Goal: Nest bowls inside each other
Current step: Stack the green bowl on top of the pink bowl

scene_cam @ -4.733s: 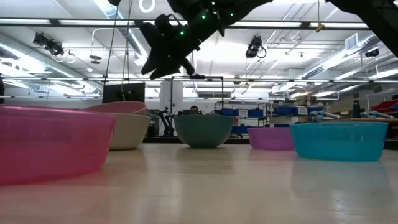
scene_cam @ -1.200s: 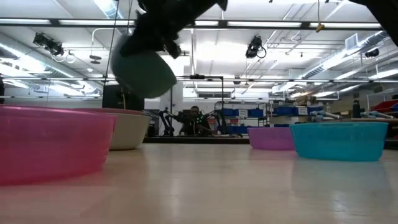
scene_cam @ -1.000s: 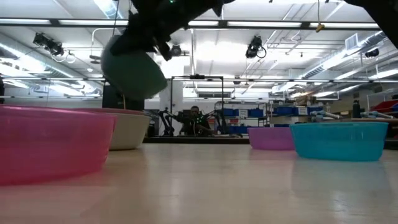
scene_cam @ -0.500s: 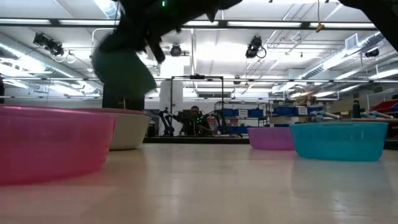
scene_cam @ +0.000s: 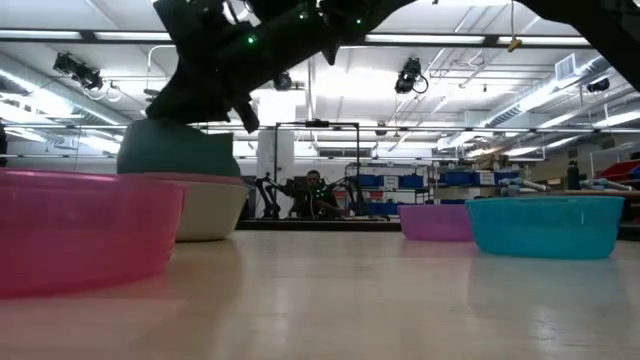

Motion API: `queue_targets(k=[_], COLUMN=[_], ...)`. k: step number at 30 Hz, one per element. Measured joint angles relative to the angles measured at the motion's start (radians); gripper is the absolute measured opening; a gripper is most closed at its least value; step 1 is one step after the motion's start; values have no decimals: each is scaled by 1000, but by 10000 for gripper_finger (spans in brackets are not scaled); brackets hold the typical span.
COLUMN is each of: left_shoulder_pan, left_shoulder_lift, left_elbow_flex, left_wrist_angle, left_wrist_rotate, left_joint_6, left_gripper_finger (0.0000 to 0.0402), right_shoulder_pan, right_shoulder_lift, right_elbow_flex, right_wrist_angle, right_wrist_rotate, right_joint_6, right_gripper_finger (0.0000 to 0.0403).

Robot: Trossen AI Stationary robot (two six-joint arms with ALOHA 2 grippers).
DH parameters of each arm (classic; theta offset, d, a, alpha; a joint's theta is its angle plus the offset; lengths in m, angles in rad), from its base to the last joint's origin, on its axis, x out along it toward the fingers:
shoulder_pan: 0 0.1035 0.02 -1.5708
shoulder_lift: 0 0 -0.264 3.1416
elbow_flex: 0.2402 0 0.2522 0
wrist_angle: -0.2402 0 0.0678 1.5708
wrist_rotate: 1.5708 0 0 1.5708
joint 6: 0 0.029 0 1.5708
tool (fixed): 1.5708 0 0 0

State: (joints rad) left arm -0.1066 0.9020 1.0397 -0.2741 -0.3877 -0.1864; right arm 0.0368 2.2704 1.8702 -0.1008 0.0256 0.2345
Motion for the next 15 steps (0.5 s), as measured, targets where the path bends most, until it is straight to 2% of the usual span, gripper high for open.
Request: queue_targets(k=[4, 7, 11, 15], left_shoulder_pan=[0, 0, 0, 0], left_shoulder_lift=[0, -1, 0, 1], left_elbow_flex=[0, 0, 0, 0], left_wrist_angle=[-16, -52, -120, -116], left_wrist_rotate=[0, 0, 0, 0], left_joint_6=[-1, -7, -30, -32], left_gripper_finger=[204, 204, 204, 204], right_shoulder_pan=[0, 0, 4, 9], right_shoulder_lift=[-9, -44, -66, -66], right_elbow_flex=[0, 0, 0, 0], right_wrist_angle=[-45, -92, -80, -27], right_wrist_rotate=[0, 10, 70, 76], right_joint_6=[23, 23, 10, 24], right_gripper_finger=[131, 154, 161, 152])
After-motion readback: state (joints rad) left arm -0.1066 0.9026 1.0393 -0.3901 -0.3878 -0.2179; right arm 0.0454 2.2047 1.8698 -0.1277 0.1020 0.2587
